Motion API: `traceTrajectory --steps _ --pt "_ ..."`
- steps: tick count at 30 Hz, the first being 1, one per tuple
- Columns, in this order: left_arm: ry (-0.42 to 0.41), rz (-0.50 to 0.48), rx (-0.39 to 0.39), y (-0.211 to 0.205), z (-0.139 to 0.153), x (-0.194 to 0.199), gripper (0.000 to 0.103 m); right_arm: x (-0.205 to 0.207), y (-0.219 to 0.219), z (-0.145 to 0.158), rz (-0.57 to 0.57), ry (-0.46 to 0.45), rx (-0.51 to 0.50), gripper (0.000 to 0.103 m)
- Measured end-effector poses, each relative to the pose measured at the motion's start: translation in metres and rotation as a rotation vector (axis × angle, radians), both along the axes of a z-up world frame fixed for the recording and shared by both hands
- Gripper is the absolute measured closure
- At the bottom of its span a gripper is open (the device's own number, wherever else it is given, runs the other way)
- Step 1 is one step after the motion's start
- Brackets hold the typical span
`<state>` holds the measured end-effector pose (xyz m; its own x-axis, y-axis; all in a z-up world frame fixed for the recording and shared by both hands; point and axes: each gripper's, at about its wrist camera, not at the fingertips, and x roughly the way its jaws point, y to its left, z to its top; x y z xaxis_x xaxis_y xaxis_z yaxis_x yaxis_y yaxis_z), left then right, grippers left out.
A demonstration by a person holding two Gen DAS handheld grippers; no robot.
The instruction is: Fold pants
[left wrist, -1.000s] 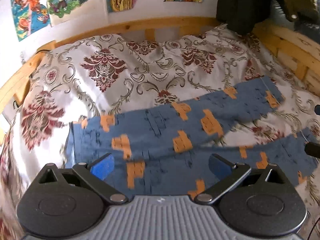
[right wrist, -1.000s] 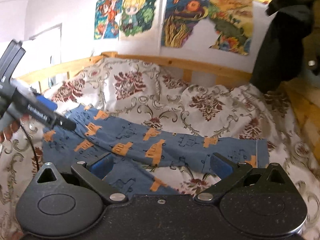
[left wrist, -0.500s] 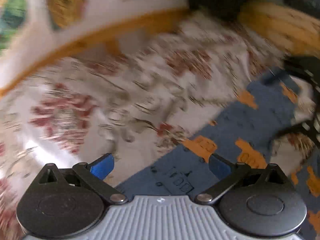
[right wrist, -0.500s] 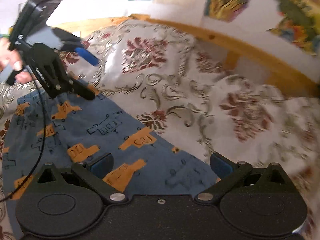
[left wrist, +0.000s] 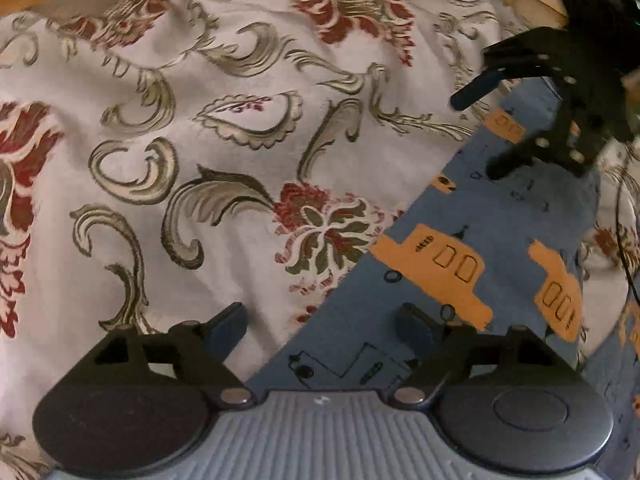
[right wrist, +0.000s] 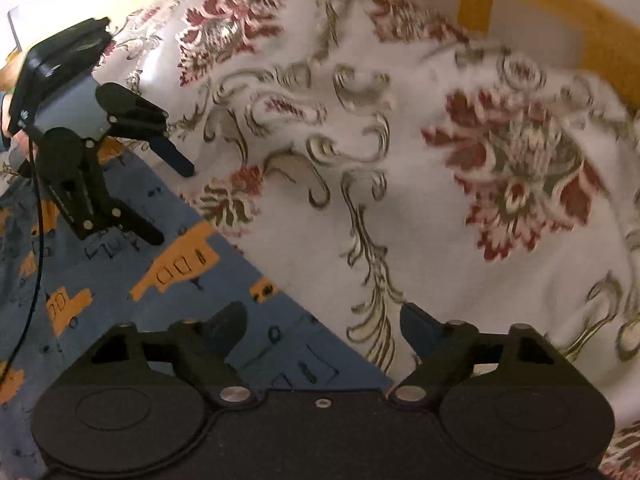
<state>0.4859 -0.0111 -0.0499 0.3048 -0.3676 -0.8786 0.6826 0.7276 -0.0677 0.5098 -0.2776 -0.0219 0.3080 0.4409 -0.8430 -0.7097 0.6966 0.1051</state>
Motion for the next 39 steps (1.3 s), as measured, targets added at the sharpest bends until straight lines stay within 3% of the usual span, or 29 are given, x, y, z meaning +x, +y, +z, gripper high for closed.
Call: traceTrajectory --steps 4,5,6,7,9,13,18,22,31,39 --pt "-0.028 -0.025 0.026 -0.004 0.000 -0.008 0.030 -0.002 -0.001 -0.006 0.051 0.038 -0.034 0.032" --pt "-0.029 -0.024 0.026 -0.005 0.001 -0.009 0.038 -0.003 -0.001 -0.007 0.059 0.038 -0.041 0.032" --pt "-0.026 -0.026 0.022 -0.005 0.002 -0.011 0.055 -0.004 0.000 -0.007 0.061 0.038 -0.043 0.034" --pt "-0.012 -0.031 0.011 -0.006 0.004 -0.012 0.064 -0.004 0.000 -0.007 0.060 0.037 -0.044 0.036" --pt "-0.013 -0.029 0.022 -0.009 0.006 -0.017 0.069 -0.006 0.000 -0.007 0.053 0.027 -0.044 0.052" --pt "-0.035 -0.030 0.054 -0.020 0.008 -0.023 0.082 -0.014 0.002 -0.008 0.059 0.002 -0.058 0.065" --pt "-0.102 0.044 0.087 -0.024 0.014 -0.033 0.098 -0.031 0.005 -0.004 0.035 -0.085 -0.101 0.098" --pt "-0.156 0.174 0.100 -0.024 0.018 -0.036 0.100 -0.051 0.011 -0.002 0.019 -0.197 -0.139 0.101" --pt "-0.374 0.252 0.118 -0.025 0.042 -0.042 0.101 -0.050 0.029 0.025 -0.019 -0.442 -0.214 0.102" --pt "-0.395 0.310 0.186 -0.025 0.023 -0.013 0.101 -0.022 0.054 0.008 -0.051 -0.480 -0.287 0.102"
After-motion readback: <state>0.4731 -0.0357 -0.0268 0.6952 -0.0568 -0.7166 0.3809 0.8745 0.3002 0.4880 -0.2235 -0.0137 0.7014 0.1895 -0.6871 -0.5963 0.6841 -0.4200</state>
